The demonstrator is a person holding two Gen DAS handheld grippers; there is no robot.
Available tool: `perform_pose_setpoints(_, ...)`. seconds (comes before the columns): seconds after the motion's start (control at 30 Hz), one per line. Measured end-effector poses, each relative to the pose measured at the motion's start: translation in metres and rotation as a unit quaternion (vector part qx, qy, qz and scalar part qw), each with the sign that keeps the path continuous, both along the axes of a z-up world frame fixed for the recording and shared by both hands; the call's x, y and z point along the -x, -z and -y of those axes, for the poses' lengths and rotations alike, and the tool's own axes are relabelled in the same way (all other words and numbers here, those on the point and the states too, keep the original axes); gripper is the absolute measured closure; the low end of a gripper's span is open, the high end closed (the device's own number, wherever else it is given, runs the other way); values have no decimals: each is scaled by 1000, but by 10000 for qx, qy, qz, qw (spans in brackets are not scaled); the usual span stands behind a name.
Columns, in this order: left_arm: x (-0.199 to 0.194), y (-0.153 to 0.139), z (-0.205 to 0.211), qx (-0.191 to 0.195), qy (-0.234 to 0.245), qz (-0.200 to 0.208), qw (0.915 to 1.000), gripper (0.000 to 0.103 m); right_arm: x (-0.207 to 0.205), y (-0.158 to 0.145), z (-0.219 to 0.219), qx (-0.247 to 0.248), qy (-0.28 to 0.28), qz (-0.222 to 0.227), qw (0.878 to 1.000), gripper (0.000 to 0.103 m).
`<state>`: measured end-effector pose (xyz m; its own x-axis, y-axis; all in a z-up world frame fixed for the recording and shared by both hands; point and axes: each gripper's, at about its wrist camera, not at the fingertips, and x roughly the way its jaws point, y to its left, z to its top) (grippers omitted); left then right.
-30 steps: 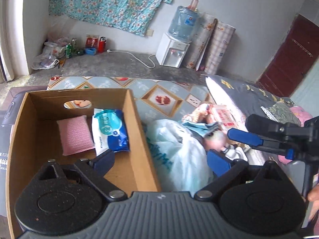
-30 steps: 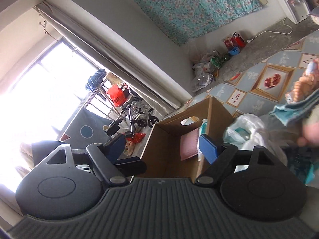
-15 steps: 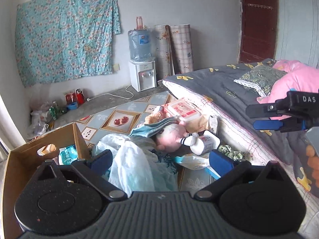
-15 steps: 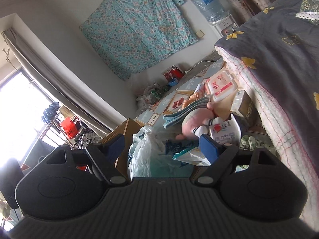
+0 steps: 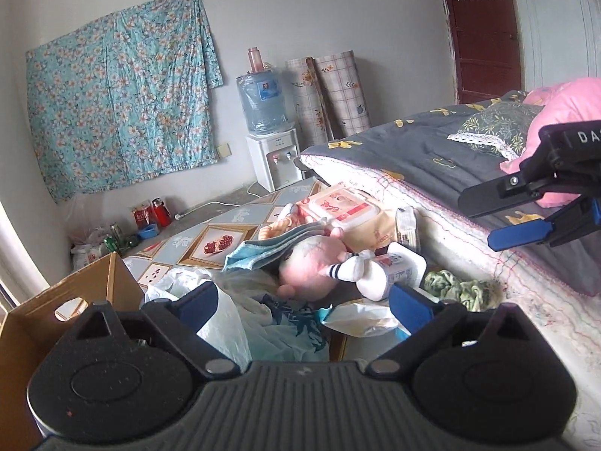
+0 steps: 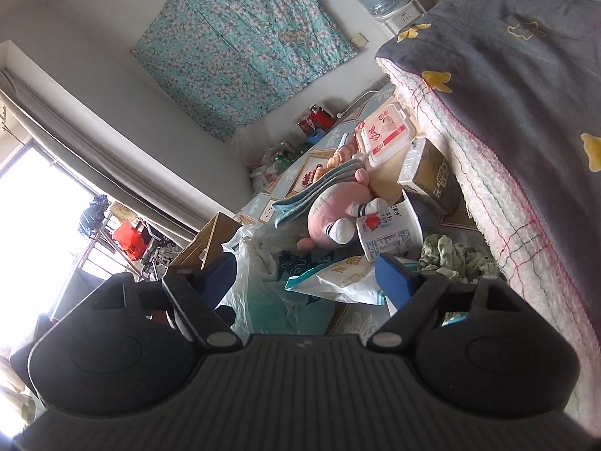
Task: Organize soft objects
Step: 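Move the right gripper back to the blue-and-white bandage box, then close the right gripper on the bandage box's end and lift it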
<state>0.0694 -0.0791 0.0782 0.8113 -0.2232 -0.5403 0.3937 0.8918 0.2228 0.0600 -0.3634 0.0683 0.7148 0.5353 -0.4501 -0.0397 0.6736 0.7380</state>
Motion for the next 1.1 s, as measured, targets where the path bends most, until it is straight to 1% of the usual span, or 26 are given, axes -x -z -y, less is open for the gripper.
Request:
perform_pose_setpoints(0.1, -7, 7, 1, -51, 5, 2, 10000, 12, -10, 5, -3, -61, 12, -44, 10000, 25)
perform_pose_setpoints(0.17, -9, 12, 2, 4, 73, -145, 9999, 16, -11, 8, -7, 17, 23, -58, 10000, 28)
perform_pose_setpoints(0.23, -10, 21, 4, 115, 186, -411, 9989, 21, -9, 13, -9, 80, -5, -96, 9999, 32)
perform_pose_setpoints(0.3, -7, 30, 9, 178, 302, -660, 9972, 28, -2, 20, -11, 154, -43, -158, 9997, 37)
perform_pose_setpoints(0.33, -5, 36, 12, 211, 361, -805, 9959, 30, 4, 24, -11, 222, -53, -196, 9995, 41)
perform_pose_setpoints(0.4, 1, 46, 18, 282, 531, -1047, 9927, 36, 18, 34, -9, 445, -10, -316, 9985, 46)
perform_pose_setpoints(0.43, 4, 50, 22, 304, 621, -1154, 9909, 37, 22, 39, -8, 564, 40, -392, 9976, 51)
perform_pose_setpoints(0.5, 10, 59, 30, 325, 779, -1339, 9874, 40, 25, 52, -2, 819, 157, -599, 9947, 54)
perform_pose_setpoints(0.53, 13, 65, 36, 310, 866, -1438, 9853, 41, 23, 58, -1, 985, 216, -691, 9925, 57)
perform_pose_setpoints(0.57, 15, 71, 41, 275, 933, -1513, 9837, 44, 21, 61, -2, 1170, 256, -733, 9901, 58)
perform_pose_setpoints(0.6, 17, 76, 45, 261, 996, -1566, 9823, 45, 16, 68, -3, 1431, 272, -770, 9863, 58)
perform_pose_setpoints(0.67, 18, 90, 56, 265, 1094, -1710, 9788, 45, 7, 78, -7, 1697, 259, -884, 9812, 60)
perform_pose_setpoints(0.73, 15, 103, 65, 277, 1158, -1913, 9743, 45, -3, 91, -12, 1842, 154, -975, 9779, 62)
perform_pose_setpoints(0.8, 9, 114, 70, 284, 1146, -2127, 9700, 45, -9, 97, -16, 1916, 65, -996, 9764, 65)
perform_pose_setpoints(0.9, 1, 126, 74, 389, 1128, -2296, 9659, 44, -12, 98, -17, 1885, -62, -972, 9772, 66)
perform_pose_setpoints(0.93, 2, 126, 74, 443, 1145, -2214, 9674, 44, -12, 98, -17, 1833, -118, -985, 9780, 66)
perform_pose_setpoints(0.97, 2, 126, 73, 470, 1178, -2211, 9670, 44, -12, 99, -18, 1765, -169, -1011, 9790, 66)
perform_pose_setpoints(1.03, 2, 126, 72, 568, 1231, -2284, 9641, 44, -9, 99, -19, 1519, -288, -1089, 9820, 67)
perform_pose_setpoints(1.1, 5, 125, 69, 578, 1181, -2291, 9645, 41, -5, 102, -21, 1332, -333, -1147, 9839, 67)
